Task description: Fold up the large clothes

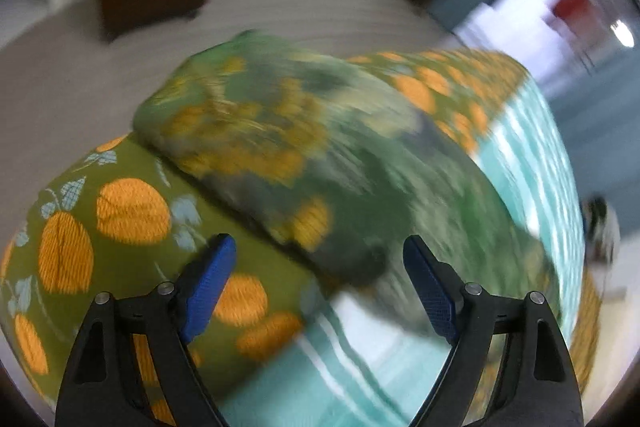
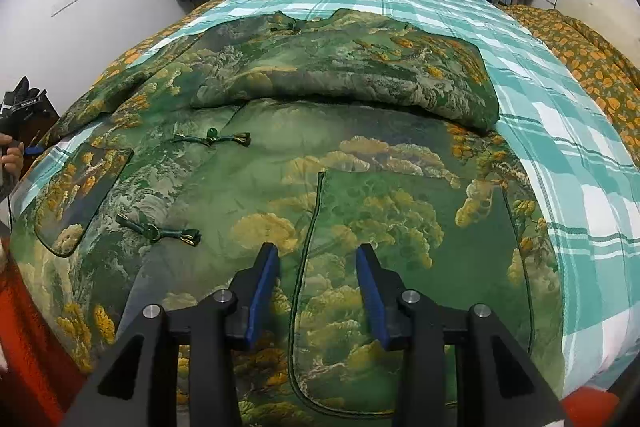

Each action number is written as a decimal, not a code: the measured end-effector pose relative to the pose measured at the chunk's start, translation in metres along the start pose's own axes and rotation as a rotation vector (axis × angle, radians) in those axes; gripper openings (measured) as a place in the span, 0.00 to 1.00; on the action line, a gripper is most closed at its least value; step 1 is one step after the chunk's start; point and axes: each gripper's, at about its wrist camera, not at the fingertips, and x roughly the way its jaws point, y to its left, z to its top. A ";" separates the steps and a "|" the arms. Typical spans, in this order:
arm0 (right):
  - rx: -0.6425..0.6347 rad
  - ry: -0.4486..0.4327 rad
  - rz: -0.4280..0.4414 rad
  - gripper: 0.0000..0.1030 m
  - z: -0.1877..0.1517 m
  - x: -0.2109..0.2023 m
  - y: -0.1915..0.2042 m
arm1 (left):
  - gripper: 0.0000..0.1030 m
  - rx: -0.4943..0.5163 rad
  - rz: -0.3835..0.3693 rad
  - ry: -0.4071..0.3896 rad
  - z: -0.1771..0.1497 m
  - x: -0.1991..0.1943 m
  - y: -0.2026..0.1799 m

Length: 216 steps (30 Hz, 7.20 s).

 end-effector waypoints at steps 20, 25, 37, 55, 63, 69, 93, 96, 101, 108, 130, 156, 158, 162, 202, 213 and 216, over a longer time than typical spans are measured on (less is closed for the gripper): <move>0.013 -0.019 0.027 0.44 -0.004 0.009 -0.003 | 0.11 0.460 0.059 -0.332 -0.022 -0.071 -0.122; 0.031 -0.026 0.042 0.44 -0.006 0.006 -0.005 | 0.11 0.808 -0.055 -0.385 -0.107 -0.111 -0.206; 0.058 -0.036 0.066 0.44 -0.011 -0.005 -0.018 | 0.13 1.260 -0.087 -0.157 -0.297 -0.052 -0.269; 0.320 0.008 0.494 0.44 0.125 0.048 -0.004 | 0.74 1.060 -0.162 0.001 -0.305 -0.063 -0.168; 0.288 0.195 0.463 0.27 0.154 0.116 0.073 | 0.75 0.996 -0.174 0.026 -0.301 -0.056 -0.145; 0.153 -0.040 0.314 0.15 0.204 0.070 0.069 | 0.77 0.983 -0.213 0.025 -0.300 -0.059 -0.144; -0.037 -0.069 0.247 0.38 0.249 0.118 0.054 | 0.61 0.923 -0.180 0.034 -0.185 -0.010 -0.263; 0.016 0.087 0.250 0.37 0.241 0.168 0.053 | 0.47 0.909 -0.103 0.068 -0.185 0.039 -0.259; -0.034 0.093 0.207 0.35 0.221 0.190 0.057 | 0.45 0.965 -0.089 0.060 -0.200 0.068 -0.240; -0.037 0.065 0.194 0.35 0.216 0.190 0.059 | 0.54 0.990 -0.062 0.080 -0.193 0.037 -0.263; -0.046 0.018 0.194 0.35 0.209 0.188 0.060 | 0.85 0.902 -0.077 -0.022 -0.157 0.122 -0.293; -0.041 0.079 0.039 0.43 0.056 0.020 -0.014 | 0.88 1.113 -0.144 0.123 -0.294 -0.062 -0.144; -0.031 0.080 0.018 0.43 0.033 0.008 -0.020 | 0.92 1.130 -0.138 0.128 -0.310 -0.066 -0.134; 0.016 0.078 0.014 0.54 0.000 -0.003 -0.026 | 0.98 1.134 -0.101 0.093 -0.326 -0.060 -0.125; 0.110 -0.077 -0.026 0.56 -0.002 -0.065 -0.075 | 0.99 0.942 -0.168 0.119 -0.289 -0.145 -0.080; 0.159 0.197 -0.047 0.57 -0.049 -0.077 -0.173 | 0.99 0.741 -0.130 0.274 -0.234 -0.092 -0.031; 0.221 0.235 -0.001 0.57 -0.056 -0.068 -0.184 | 0.99 0.769 -0.111 0.275 -0.242 -0.084 -0.036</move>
